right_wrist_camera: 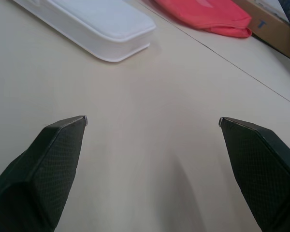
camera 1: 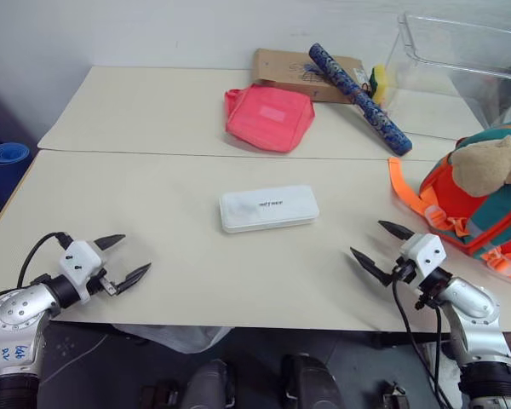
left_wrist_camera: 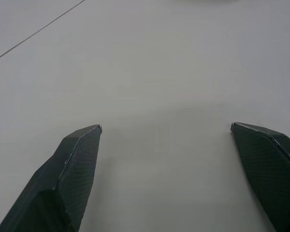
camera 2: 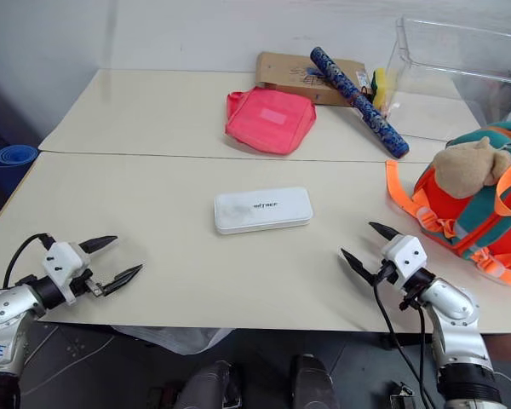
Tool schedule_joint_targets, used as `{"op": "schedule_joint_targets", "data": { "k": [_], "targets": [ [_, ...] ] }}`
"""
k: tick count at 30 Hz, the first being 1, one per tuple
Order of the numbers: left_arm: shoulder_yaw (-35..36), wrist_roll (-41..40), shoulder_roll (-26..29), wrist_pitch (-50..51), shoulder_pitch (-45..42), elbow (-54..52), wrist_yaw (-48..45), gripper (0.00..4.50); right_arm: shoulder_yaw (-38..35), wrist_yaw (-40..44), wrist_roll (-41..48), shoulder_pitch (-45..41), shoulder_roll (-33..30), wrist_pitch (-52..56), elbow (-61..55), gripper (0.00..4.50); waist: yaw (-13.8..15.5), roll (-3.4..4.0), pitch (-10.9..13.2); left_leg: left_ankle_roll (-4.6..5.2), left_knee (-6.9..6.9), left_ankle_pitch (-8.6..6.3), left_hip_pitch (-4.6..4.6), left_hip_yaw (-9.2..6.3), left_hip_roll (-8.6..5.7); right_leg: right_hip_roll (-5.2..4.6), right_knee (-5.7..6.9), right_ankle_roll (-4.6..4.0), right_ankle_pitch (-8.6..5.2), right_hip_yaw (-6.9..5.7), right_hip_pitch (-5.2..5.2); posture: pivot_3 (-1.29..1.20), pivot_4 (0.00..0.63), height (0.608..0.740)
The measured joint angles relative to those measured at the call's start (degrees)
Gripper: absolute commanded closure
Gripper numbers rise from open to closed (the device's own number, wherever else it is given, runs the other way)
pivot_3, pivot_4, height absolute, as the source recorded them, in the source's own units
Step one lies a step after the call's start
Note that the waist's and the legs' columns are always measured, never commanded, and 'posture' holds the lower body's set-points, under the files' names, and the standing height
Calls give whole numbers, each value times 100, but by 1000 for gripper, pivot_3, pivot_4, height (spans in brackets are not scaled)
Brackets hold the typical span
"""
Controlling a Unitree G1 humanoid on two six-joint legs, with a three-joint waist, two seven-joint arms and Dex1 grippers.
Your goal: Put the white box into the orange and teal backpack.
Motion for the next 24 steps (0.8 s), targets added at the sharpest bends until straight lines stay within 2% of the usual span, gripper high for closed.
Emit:
{"op": "schedule_joint_targets", "data": {
  "k": [5,10,12,15,18,24],
  "targets": [
    [-4,44,66,3,-29,-112,-5,14,141,218,6,-180,-2,56,57,0,-2,0,0,1,0,0,0,0,0,0,4,0,0,0,0,0,150,740],
    [-45,-525,36,1430,-61,-1299,59,14,287,465,60,-443,-45,471,-118,0,8,0,0,1,4,0,-2,-2,0,0,11,0,0,0,4,0,150,740],
    [-172,-693,-58,2025,-359,-1709,286,407,437,588,49,-704,-116,740,-167,0,17,0,0,3,17,1,-4,-5,0,-2,10,0,0,-1,5,0,150,740],
    [-562,-656,-220,2914,-1221,-1991,803,1179,528,435,-143,-1548,-116,948,145,885,9,0,0,5,36,3,-6,-6,-1,-1,18,1,1,-2,8,0,150,740],
    [-1015,-334,-444,3419,-1791,-1897,1209,2212,534,139,-437,-2311,-116,969,820,1981,6,0,0,-1,35,4,-5,-4,2,11,38,1,1,-4,6,0,150,740],
    [-1710,266,-923,3817,-2351,-1155,1707,4076,739,-291,-1068,-2882,-37,555,2034,4047,-3,0,0,7,43,4,-28,4,-1,15,22,2,1,-11,-2,0,150,740]
  ]
}}
